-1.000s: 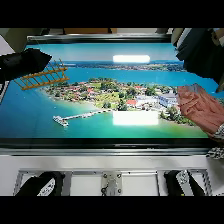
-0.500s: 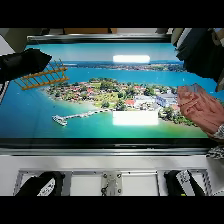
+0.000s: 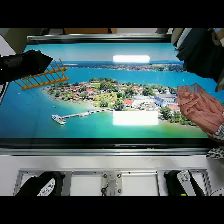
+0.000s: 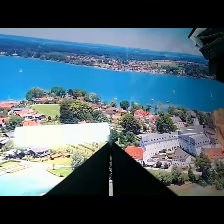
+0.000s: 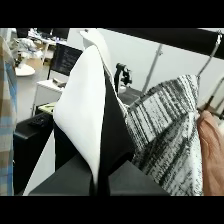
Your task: Fold the clothes and pants, and hang the long-sleeved shirts on hangers.
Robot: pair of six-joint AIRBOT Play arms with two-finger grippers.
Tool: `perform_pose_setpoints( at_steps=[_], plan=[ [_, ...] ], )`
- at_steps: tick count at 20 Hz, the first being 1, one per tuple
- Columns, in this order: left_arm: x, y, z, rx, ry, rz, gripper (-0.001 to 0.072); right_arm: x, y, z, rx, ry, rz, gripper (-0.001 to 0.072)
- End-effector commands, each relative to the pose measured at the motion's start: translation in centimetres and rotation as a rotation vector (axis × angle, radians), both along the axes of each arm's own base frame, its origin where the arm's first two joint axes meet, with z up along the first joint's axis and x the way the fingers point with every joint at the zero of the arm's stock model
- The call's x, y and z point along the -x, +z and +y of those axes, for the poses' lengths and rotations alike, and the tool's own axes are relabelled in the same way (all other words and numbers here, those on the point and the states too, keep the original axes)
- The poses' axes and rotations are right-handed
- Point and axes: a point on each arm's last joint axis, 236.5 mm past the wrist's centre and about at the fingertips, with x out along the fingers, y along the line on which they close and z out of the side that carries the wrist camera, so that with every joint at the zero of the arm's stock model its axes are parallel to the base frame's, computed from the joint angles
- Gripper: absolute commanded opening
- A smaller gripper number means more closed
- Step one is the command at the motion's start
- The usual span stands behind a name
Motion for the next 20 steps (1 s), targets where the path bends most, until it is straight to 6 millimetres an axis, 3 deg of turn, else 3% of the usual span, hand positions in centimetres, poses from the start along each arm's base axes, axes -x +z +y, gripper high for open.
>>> perform_pose_setpoints(
  at_steps=[1, 4, 6, 11, 15, 16, 17, 18, 20],
  plan=[
    [0.0, 0.0, 0.0, -0.001, -0.001, 0.001, 0.0018, 3.6, -0.8, -1.8, -0.075, -0.086, -0.092, 0.0012],
    [0.0, -0.1, 0.0, -0.001, -0.001, 0.002, 0.0017, 6.3, -0.8, -2.6, -0.102, -0.142, -0.174, 0.0012],
    [0.0, -0.1, 0.0, -0.001, -0.001, 0.002, 0.0017, 7.0, -1.2, -3.0, -0.122, -0.160, -0.188, 0.0012],
    [0.0, -0.1, 0.0, -0.001, -0.001, 0.002, 0.0017, 7.1, -6.7, -4.4, -0.330, -0.195, -0.108, 0.0013],
    [-0.1, -0.1, 0.0, 0.000, -0.001, 0.002, 0.0017, 7.0, -5.6, -4.0, -0.294, -0.183, -0.128, 0.0039],
    [-0.1, -0.1, 0.0, -0.001, 0.000, 0.002, 0.0017, 6.8, -4.6, -3.6, -0.262, -0.164, -0.155, 0.0198],
    [-0.1, -0.1, 0.0, -0.001, 0.000, 0.002, 0.0018, 6.3, -2.9, -3.2, -0.210, -0.128, -0.204, 0.0497],
    [-0.1, -0.1, 0.0, -0.001, 0.000, 0.002, 0.0017, 5.6, -1.0, -2.3, -0.165, -0.068, -0.275, 0.0679],
    [-0.1, -0.1, 0.0, -0.001, 0.000, 0.002, 0.0017, 4.4, 3.0, 0.5, -0.090, 0.083, -0.457, 0.0683]
  ],
)
